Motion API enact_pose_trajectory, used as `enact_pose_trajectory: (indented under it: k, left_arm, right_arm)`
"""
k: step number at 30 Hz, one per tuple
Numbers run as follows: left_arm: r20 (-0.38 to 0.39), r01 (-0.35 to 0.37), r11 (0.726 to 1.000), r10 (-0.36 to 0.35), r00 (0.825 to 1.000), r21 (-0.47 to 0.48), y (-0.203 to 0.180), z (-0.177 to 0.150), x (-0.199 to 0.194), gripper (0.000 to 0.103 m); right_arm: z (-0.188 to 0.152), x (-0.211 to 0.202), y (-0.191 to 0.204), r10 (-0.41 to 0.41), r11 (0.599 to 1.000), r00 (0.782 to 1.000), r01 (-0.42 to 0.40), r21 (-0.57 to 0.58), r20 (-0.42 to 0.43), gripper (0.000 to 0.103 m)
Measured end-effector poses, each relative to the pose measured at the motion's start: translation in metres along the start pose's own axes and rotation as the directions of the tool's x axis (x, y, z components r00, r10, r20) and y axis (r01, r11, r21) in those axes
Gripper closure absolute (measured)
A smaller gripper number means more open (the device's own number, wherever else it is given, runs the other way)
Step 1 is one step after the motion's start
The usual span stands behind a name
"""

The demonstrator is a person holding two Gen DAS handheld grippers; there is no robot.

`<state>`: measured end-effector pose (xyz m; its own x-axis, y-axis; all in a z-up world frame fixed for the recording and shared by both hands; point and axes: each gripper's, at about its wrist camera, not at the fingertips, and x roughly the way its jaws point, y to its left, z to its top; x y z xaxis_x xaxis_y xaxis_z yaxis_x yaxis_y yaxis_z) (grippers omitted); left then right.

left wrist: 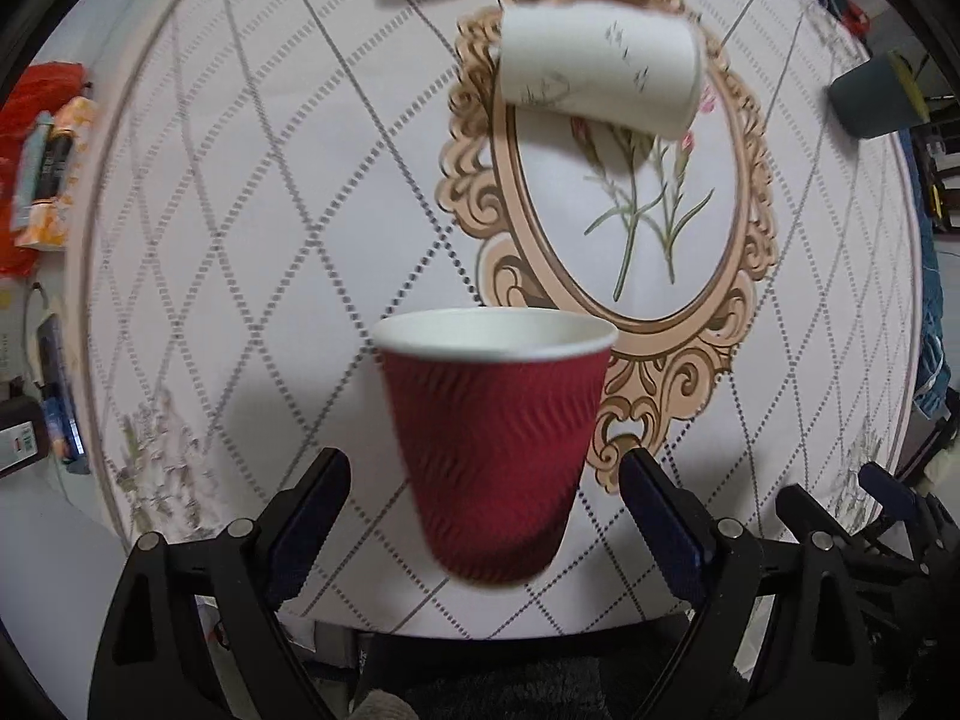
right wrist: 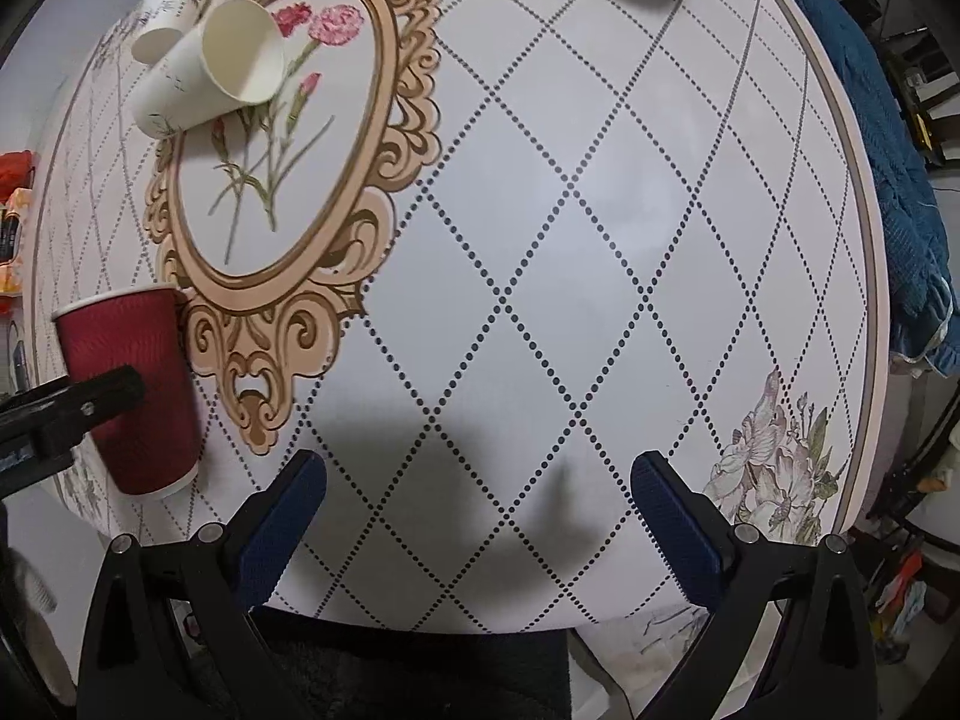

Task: Flip cup upside down
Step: 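Carry the red cup with the right tool away from the table, then roll the right tool to turn the red cup rim-down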

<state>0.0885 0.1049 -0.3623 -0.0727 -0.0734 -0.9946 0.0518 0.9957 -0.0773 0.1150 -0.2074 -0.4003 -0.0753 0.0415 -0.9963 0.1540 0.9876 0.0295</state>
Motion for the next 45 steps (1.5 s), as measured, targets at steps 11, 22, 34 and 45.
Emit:
enact_pose_trajectory:
  k: [11, 22, 34, 45]
  left_arm:
    - [0.151, -0.032, 0.997, 0.043, 0.988, -0.070, 0.051, -0.053, -0.059, 0.011]
    - [0.153, -0.043, 0.981, 0.073, 0.986, -0.189, 0.123, -0.097, -0.043, 0.011]
    - [0.107, -0.050, 0.939, 0.091, 0.990, -0.341, 0.167, -0.117, -0.007, 0.011]
    - [0.082, -0.074, 0.900, 0.121, 0.989, -0.429, 0.167, -0.116, 0.013, 0.011]
  right_arm:
    - [-0.020, -0.049, 0.032, 0.022, 0.998, 0.996, -0.017, -0.059, 0.087, 0.000]
    - [-0.057, -0.057, 0.103, 0.048, 0.987, 0.992, -0.029, -0.157, 0.115, 0.000]
    - [-0.054, -0.081, 0.190, -0.063, 0.759, 0.973, 0.190, -0.623, 0.220, 0.000]
    - [-0.128, -0.046, 0.248, -0.049, -0.449, 0.794, 0.525, -0.723, 0.606, 0.000]
